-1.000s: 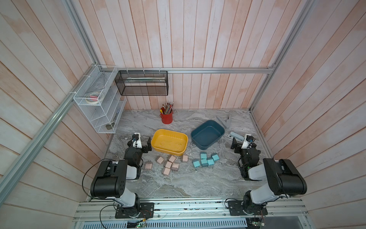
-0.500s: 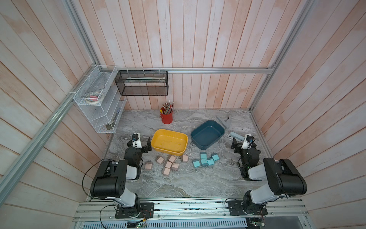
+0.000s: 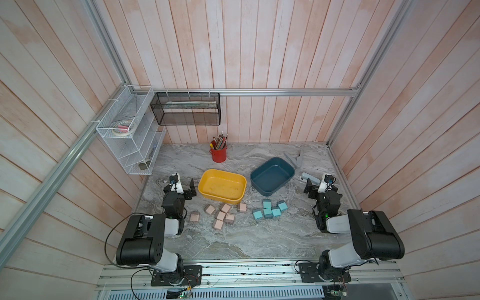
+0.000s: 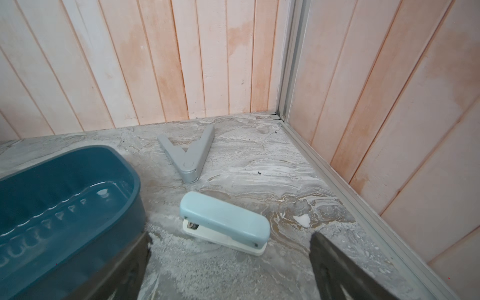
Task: Place the plugs by color into the storage box
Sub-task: Pick up the plug from the center of the board.
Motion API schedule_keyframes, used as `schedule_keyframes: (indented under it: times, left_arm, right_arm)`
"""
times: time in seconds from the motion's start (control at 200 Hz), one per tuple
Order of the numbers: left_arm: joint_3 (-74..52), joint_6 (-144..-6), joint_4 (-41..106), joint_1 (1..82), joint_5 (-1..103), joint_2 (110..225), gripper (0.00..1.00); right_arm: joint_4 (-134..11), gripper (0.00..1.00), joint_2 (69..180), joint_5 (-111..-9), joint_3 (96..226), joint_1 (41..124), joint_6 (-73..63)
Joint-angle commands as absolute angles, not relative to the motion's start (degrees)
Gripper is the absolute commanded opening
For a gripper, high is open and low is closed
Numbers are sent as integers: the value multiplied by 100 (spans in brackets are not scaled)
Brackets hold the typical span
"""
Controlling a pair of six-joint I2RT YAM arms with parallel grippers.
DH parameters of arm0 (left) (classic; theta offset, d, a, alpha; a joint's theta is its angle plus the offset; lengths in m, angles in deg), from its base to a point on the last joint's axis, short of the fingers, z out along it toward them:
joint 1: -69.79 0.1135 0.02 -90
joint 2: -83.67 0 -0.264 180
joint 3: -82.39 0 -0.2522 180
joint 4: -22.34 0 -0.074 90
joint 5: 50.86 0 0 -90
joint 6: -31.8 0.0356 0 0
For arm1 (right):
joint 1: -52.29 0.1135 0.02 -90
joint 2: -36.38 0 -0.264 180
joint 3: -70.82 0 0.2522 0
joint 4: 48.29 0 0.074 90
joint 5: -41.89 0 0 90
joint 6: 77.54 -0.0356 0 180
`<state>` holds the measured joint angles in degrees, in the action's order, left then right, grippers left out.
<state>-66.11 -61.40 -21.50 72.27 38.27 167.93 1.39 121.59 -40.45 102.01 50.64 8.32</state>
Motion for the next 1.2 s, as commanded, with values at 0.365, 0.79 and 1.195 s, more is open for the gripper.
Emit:
schedule_keyframes:
  times: [0.365,0.79,1.195]
  left_arm:
    - [-4419,-7195,3868,6990,2688,15719,100]
    - [-3792,-8666,6089,6305,3532,15681,100]
    - [-3955,-9037,6063,6187,3978,15663,99]
  right_arm:
    - [-5648,98,11439,-3183,12798,6134,-665]
    - [-7060,91,11403,-4167,12905,7528,-1210]
    - [-7035,65,11680,-5063,12339,7585,-1354]
